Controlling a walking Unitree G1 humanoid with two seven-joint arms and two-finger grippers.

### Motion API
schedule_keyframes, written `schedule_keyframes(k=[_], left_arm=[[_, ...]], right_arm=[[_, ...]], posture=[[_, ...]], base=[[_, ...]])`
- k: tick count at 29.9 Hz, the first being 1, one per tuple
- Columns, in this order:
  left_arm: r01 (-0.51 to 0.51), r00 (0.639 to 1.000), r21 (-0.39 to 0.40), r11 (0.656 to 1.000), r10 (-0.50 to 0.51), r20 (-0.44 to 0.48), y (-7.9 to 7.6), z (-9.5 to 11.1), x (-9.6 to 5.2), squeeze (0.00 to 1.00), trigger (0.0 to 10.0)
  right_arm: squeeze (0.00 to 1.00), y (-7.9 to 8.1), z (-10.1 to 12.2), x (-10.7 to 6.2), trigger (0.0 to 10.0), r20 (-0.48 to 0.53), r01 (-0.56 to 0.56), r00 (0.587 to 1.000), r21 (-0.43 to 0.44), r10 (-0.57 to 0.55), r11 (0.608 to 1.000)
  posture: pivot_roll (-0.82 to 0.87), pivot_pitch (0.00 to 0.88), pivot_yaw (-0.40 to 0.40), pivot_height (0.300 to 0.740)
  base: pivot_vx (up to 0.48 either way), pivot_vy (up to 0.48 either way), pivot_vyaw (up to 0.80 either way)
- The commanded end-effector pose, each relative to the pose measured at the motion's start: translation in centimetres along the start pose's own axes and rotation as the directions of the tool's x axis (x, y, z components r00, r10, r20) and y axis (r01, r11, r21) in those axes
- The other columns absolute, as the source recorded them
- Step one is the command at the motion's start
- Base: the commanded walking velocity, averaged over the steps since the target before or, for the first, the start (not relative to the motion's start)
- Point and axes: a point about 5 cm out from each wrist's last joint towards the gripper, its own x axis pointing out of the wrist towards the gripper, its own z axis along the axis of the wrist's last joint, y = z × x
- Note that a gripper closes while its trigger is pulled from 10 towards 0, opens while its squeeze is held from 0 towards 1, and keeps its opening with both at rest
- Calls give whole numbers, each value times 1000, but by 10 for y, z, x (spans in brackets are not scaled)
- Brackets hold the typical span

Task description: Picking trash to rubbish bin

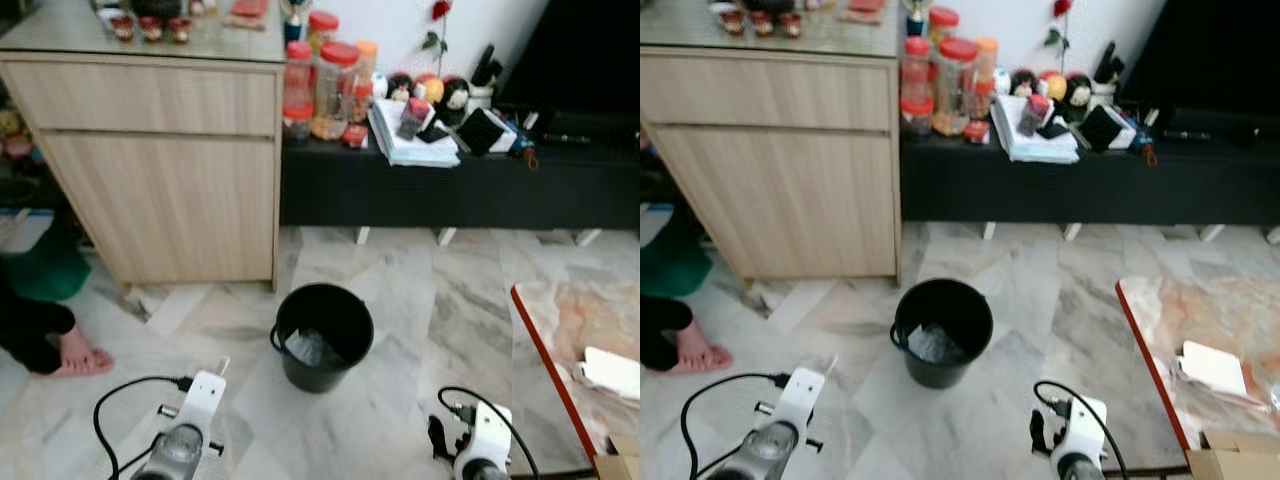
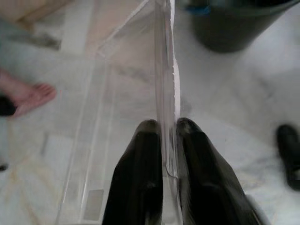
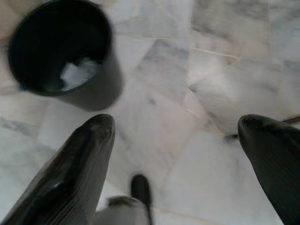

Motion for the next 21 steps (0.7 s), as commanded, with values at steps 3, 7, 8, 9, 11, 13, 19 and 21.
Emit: schedule_keyframes(k=[3,7,8,9,11,13,19,21], left_arm=[[-9,1000,0,1000,9,-22,5,-5,-1,0,10000],[-8,1000,-2,1000,8,-21,4,-5,-1,0,10000],[-8,1000,-3,1000,8,-21,4,-5,-1,0,10000],[-8,1000,-3,1000,8,-21,4,-5,-1,0,10000],[-8,1000,-4,1000,8,-22,4,-5,-1,0,10000],[-8,1000,-4,1000,8,-22,4,-5,-1,0,10000],[-7,1000,-4,1000,7,-22,3,-5,-1,0,10000],[-7,1000,-4,1000,7,-22,3,-5,-1,0,10000]], right_arm=[[0,0,4,1,10000,10,0,1000,7,0,1000],[0,-1,5,1,10000,13,-1,1000,7,1,1000],[0,-1,5,1,10000,14,-2,1000,7,2,1000],[0,-1,5,1,10000,15,-3,1000,7,3,1000],[0,-1,5,1,10000,17,-5,1000,7,5,1000],[0,-1,6,1,10000,20,-9,1000,4,9,1000],[0,0,6,1,10000,17,-19,1000,-8,19,1000],[0,1,5,2,10000,12,-27,1000,-16,27,999]], posture=[[52,126,-136,740],[51,126,-137,740],[51,126,-137,740],[51,126,-137,740],[51,126,-137,740],[53,126,-138,740],[50,127,-139,740],[50,127,-141,740]], base=[[355,0,0],[353,0,0],[356,0,0],[349,0,0],[354,0,0],[351,0,0],[356,0,0],[352,0,0]])
